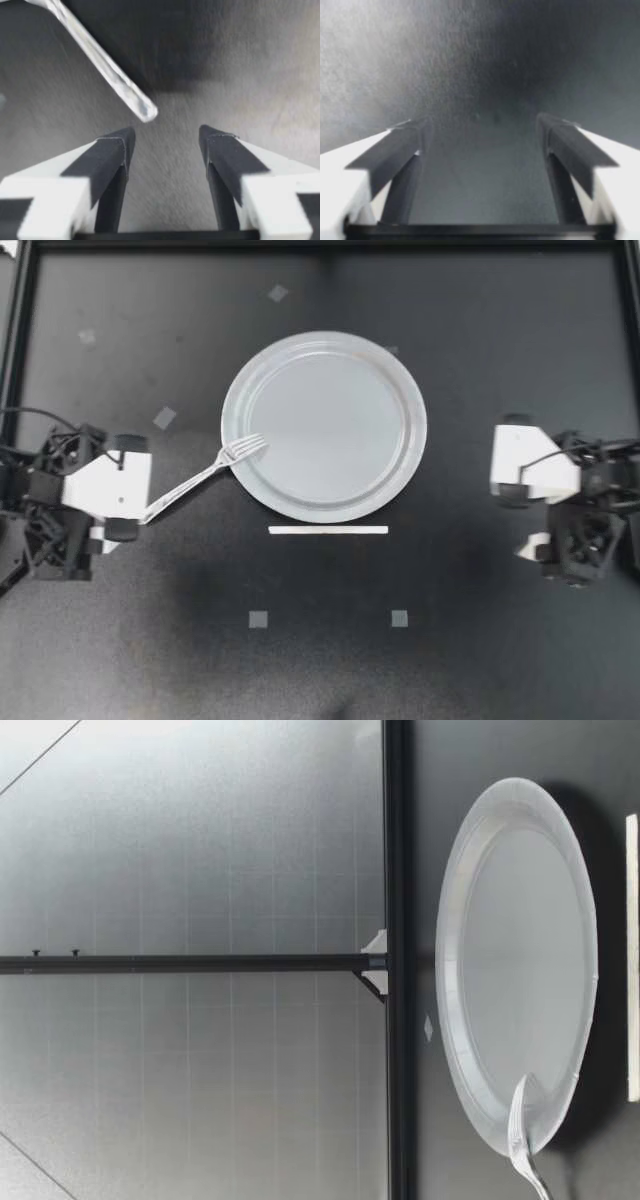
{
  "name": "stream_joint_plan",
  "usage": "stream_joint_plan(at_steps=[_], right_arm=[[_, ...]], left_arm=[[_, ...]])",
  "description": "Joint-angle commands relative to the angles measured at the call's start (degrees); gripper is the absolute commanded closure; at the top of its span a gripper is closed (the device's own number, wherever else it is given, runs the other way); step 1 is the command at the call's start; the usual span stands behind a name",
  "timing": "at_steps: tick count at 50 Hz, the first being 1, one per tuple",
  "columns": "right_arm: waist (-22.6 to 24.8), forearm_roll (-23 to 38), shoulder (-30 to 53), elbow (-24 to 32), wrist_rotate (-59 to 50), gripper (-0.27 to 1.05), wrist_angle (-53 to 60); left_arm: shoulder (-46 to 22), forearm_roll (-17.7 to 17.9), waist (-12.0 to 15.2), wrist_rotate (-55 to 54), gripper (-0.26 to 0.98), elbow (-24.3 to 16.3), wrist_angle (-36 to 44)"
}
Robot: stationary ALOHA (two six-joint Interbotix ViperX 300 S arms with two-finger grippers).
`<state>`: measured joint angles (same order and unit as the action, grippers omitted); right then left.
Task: Pick up the fork and place it on the plate.
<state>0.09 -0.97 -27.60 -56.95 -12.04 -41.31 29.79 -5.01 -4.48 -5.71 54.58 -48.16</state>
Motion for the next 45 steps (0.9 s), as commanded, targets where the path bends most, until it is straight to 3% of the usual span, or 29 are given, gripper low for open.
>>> stream_joint_plan(at_steps=[1,11,19,45], right_arm=[[0.4,-0.2,-5.8,-2.6,-0.4,0.01,2.5],[0.3,-0.1,-21.7,-11.9,-2.8,0.01,7.6],[0.3,0.5,-31.2,-13.5,-4.3,0.01,7.9],[0.3,0.4,-31.8,-13.7,-4.4,0.01,7.4]], left_arm=[[4.0,0.6,-0.1,-0.7,0.22,1.5,1.2],[17.5,0.6,-0.1,-2.2,0.21,9.4,11.5],[25.9,0.6,-0.1,-2.7,0.21,14.0,14.7],[27.6,0.7,-0.1,-3.2,0.22,15.8,12.7]])
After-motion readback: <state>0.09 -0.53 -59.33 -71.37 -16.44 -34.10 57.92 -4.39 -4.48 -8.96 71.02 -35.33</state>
